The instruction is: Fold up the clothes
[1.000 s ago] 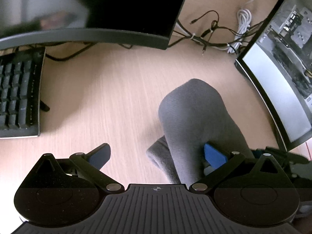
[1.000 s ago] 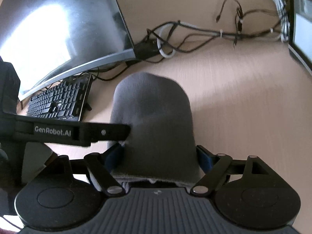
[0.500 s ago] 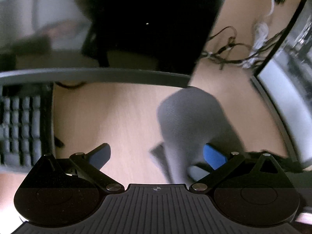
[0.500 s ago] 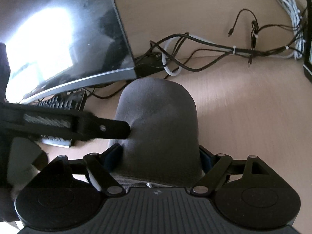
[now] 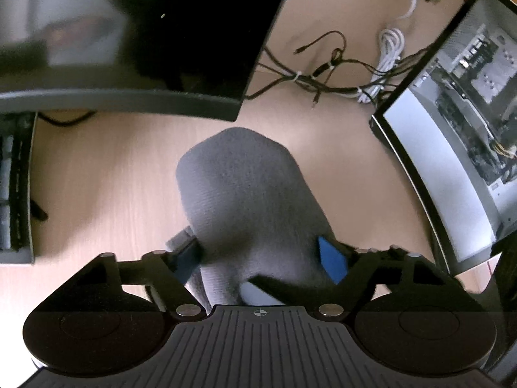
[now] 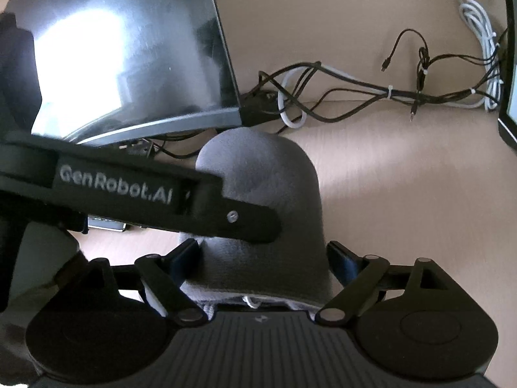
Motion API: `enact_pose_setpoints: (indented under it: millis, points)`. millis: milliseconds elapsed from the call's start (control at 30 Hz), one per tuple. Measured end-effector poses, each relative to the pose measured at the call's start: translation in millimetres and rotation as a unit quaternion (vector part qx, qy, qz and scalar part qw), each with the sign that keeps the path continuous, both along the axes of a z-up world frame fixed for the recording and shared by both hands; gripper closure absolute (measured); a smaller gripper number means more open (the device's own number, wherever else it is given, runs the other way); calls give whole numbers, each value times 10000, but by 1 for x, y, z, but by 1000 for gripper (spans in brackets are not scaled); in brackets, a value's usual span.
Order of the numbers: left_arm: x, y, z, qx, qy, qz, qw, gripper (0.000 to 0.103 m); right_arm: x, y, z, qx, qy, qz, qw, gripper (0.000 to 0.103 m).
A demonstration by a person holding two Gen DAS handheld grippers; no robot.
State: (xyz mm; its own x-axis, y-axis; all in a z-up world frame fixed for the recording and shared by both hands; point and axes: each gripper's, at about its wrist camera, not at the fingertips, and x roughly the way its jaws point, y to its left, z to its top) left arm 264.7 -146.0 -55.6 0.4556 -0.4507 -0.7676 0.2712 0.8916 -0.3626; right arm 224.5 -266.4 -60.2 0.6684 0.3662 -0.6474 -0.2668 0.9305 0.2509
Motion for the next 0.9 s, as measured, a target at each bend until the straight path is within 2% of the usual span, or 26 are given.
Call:
enact_pose_setpoints:
  millis: [133,333,433,467,500,533,567,700,733,767,800,833,900]
  points:
    - [-7,1,8,23,-134,-16,9999,36,-14,-17,10,-182,-190,181,9995,7]
    - [-25,8,18,6,-374,10,9993,59,-32,-46,23,-41,-187,23,9998,7]
    - [-26,23,6,51,-180,217,9996,55,-39,-60,36,70,-293,53,9995,7]
    - [-26,28,4,30,-158,268,9995,53,-38,-64,42,140,-306,16,9994,11]
    - [-27,31,2,13,-146,311,9994,51,-36,-67,47,213,-316,-43,9993,18]
    - [-27,32,2,6,-162,333,9993,50,-34,-71,52,286,-326,-102,9990,36]
    - [-29,32,2,17,-197,345,9992,49,-28,-72,55,353,-281,-161,9989,43]
    - [-37,29,3,157,-402,343,9985,47,10,-59,58,371,-64,-144,9992,43]
    - [-39,29,4,183,-437,346,9983,47,23,-51,56,281,-23,-51,9996,41]
    - [-40,29,5,201,-462,349,9981,46,33,-44,54,182,20,13,9998,27]
    - [-40,29,5,213,-471,360,9980,45,43,-36,52,80,58,64,9999,20]
    - [-41,29,6,223,-479,371,9979,44,52,-26,50,-42,78,137,9999,16]
    - [-41,29,6,228,-485,388,9978,43,65,-7,46,-309,73,340,9989,16]
